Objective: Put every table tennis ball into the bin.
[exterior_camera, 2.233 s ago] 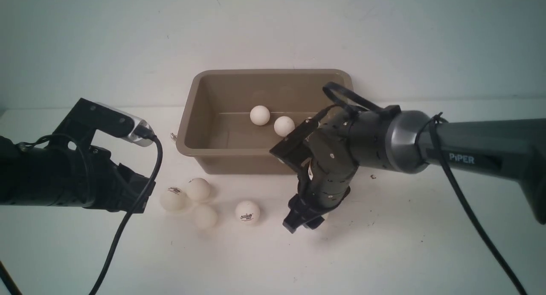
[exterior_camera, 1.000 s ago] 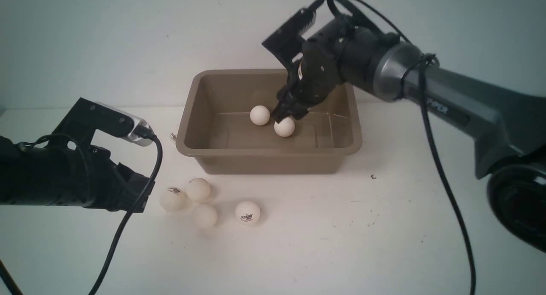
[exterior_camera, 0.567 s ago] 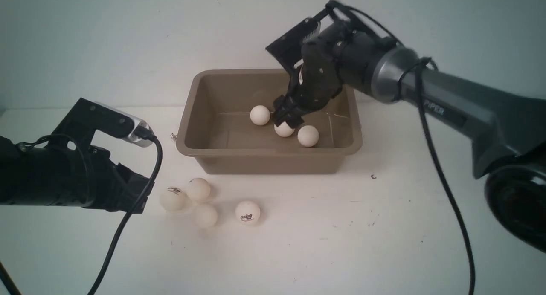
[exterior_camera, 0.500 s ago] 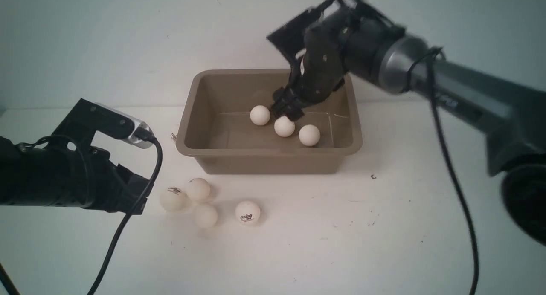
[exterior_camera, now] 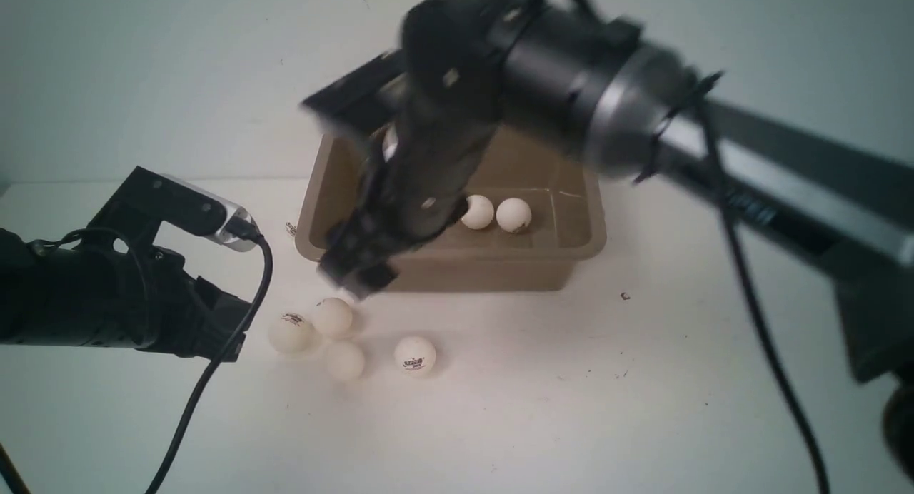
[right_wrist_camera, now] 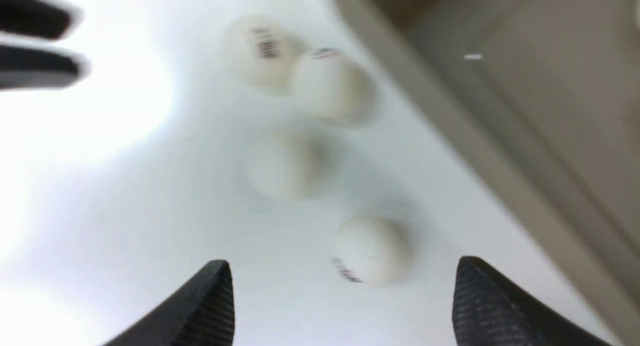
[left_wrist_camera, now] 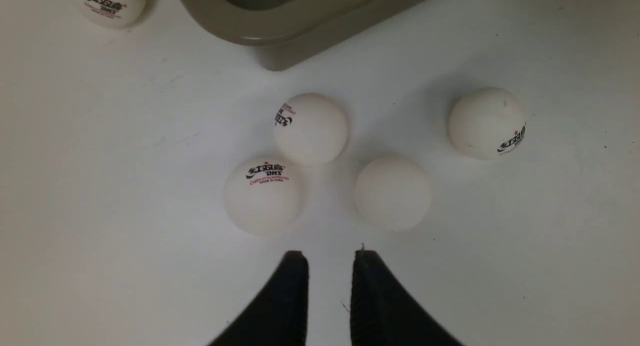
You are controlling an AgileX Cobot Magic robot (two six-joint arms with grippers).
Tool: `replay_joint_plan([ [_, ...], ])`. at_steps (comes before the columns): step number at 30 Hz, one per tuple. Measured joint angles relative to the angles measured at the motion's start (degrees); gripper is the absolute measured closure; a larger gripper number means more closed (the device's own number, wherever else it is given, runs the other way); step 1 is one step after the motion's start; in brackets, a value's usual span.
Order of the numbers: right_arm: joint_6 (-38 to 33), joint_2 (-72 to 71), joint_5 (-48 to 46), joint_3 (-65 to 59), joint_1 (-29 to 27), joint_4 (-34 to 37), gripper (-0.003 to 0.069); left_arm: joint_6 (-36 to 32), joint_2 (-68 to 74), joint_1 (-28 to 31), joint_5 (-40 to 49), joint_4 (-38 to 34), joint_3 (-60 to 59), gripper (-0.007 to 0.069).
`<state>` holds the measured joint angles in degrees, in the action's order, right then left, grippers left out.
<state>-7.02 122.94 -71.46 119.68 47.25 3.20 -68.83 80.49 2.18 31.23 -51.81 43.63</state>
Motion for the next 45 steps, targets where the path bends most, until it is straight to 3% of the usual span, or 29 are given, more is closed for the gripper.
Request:
replay_joint_plan([
  [11,3.4,9.0,0.1,-0.1,2.0,-7.6,0.0129,0.0,0.0,0.0,0.2,0.6,0.0,0.0510],
  [26,3.6,12.7,0.4,-0.1,0.2,-8.9,0.0130,0.0,0.0,0.0,0.3,0.9,0.0,0.0510],
  [30,2.9,13.6,0.5,-0.1,-0.5,-8.1,0.0160,0.0,0.0,0.0,0.3,0.9,0.0,0.0510],
  [35,2.6,15.0,1.2,-0.1,-0.5,-6.4,0.0293,0.0,0.0,0.0,0.3,0.9,0.0,0.0510],
  [45,1.2,12.6,0.8,-0.1,-0.5,-5.5,0.0295,0.0,0.0,0.0,0.3,0.9,0.0,0.0510],
])
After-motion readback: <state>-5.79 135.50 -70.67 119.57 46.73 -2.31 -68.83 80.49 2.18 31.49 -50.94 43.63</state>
